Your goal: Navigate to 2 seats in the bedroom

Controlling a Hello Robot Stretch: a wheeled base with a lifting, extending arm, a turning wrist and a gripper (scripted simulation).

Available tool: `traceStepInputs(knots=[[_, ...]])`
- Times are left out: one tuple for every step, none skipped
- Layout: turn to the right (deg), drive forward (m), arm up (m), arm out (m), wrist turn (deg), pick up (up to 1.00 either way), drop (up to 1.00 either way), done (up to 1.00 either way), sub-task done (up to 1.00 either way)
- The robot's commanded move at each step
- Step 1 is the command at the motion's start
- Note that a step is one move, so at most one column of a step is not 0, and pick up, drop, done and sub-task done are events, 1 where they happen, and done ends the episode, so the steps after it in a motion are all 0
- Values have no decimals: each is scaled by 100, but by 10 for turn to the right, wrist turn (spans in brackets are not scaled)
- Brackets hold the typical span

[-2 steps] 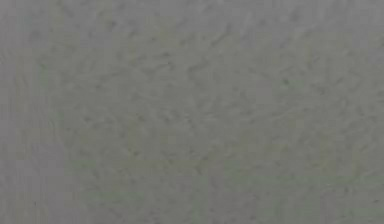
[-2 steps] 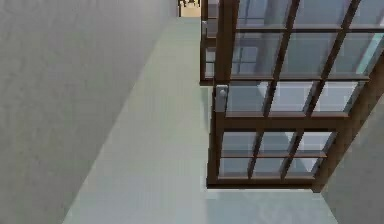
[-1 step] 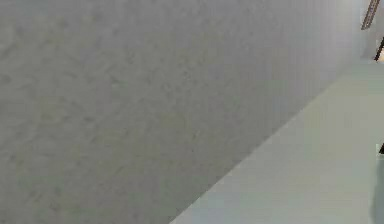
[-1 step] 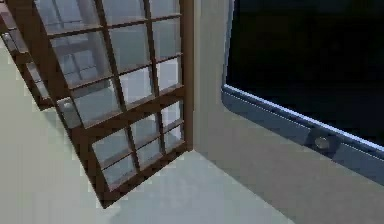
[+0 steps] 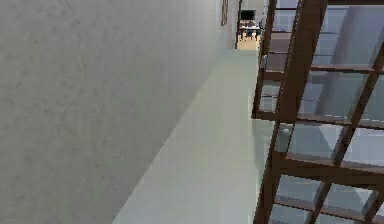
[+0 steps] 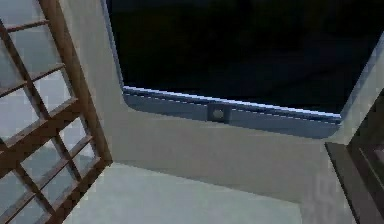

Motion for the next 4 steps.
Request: traceStepInputs(knots=[[0, 85, 0, 0, 0, 0, 0, 0, 0], [330, 0, 0, 0, 0, 0, 0, 0, 0], [0, 65, 0, 0, 0, 0, 0, 0, 0], [450, 0, 0, 0, 0, 0, 0, 0, 0]])
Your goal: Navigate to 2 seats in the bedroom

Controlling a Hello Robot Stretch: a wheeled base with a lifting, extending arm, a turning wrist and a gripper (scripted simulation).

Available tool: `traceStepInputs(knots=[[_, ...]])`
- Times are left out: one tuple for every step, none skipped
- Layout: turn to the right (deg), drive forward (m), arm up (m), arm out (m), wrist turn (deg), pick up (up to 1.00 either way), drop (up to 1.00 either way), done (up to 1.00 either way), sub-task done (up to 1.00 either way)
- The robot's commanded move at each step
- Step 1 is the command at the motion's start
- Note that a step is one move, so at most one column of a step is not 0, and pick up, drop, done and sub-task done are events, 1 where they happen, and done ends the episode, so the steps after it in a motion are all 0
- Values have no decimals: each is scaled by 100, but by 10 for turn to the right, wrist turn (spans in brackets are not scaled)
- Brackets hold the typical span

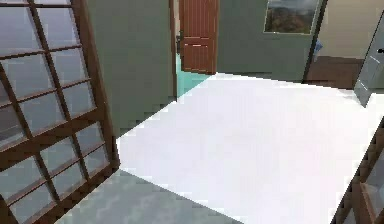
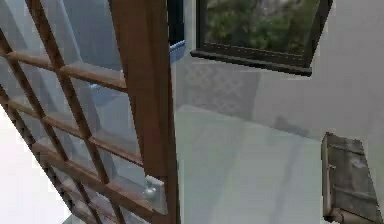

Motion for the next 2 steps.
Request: traceStepInputs(knots=[[0, 100, 0, 0, 0, 0, 0, 0, 0], [30, 0, 0, 0, 0, 0, 0, 0, 0]])
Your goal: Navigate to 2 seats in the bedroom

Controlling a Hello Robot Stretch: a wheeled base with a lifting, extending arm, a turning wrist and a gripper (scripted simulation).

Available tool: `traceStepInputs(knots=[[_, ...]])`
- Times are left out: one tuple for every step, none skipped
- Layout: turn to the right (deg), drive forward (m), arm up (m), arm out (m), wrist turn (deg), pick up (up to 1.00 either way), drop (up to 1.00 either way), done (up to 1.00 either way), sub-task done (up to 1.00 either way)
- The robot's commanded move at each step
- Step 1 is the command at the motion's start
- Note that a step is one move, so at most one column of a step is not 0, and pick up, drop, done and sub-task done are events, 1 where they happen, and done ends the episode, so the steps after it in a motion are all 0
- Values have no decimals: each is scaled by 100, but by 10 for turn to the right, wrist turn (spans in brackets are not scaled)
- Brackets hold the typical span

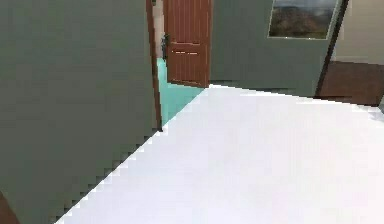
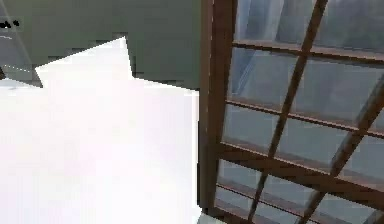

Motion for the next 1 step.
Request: traceStepInputs(knots=[[0, 100, 0, 0, 0, 0, 0, 0, 0]])
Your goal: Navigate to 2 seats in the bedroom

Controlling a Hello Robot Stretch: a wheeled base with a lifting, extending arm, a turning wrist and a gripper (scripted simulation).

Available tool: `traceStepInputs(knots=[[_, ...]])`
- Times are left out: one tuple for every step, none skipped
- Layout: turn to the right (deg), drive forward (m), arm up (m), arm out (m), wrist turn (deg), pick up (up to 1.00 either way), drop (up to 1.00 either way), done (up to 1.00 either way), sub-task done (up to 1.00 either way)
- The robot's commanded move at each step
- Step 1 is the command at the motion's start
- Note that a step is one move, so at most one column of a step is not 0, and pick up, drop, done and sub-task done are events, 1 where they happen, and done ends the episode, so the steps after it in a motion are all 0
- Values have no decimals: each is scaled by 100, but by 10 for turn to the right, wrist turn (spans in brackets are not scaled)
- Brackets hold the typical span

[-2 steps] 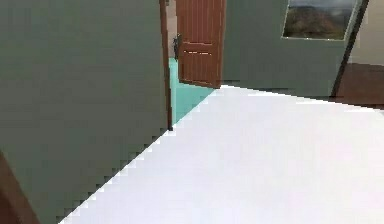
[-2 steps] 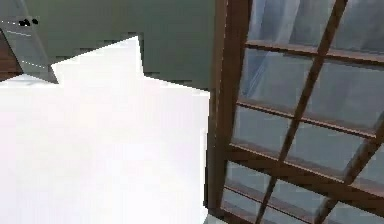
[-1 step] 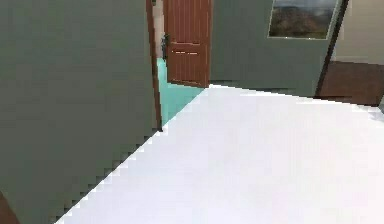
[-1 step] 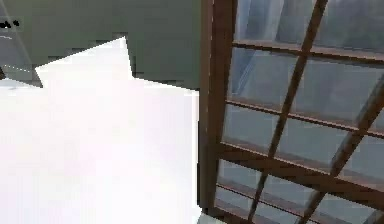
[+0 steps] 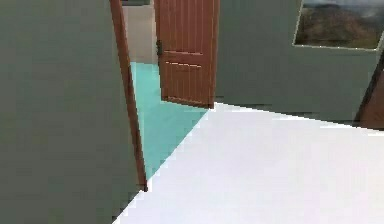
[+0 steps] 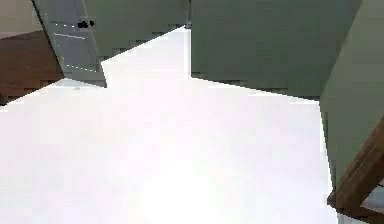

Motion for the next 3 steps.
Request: traceStepInputs(knots=[[0, 100, 0, 0, 0, 0, 0, 0, 0], [0, 30, 0, 0, 0, 0, 0, 0, 0], [450, 0, 0, 0, 0, 0, 0, 0, 0]])
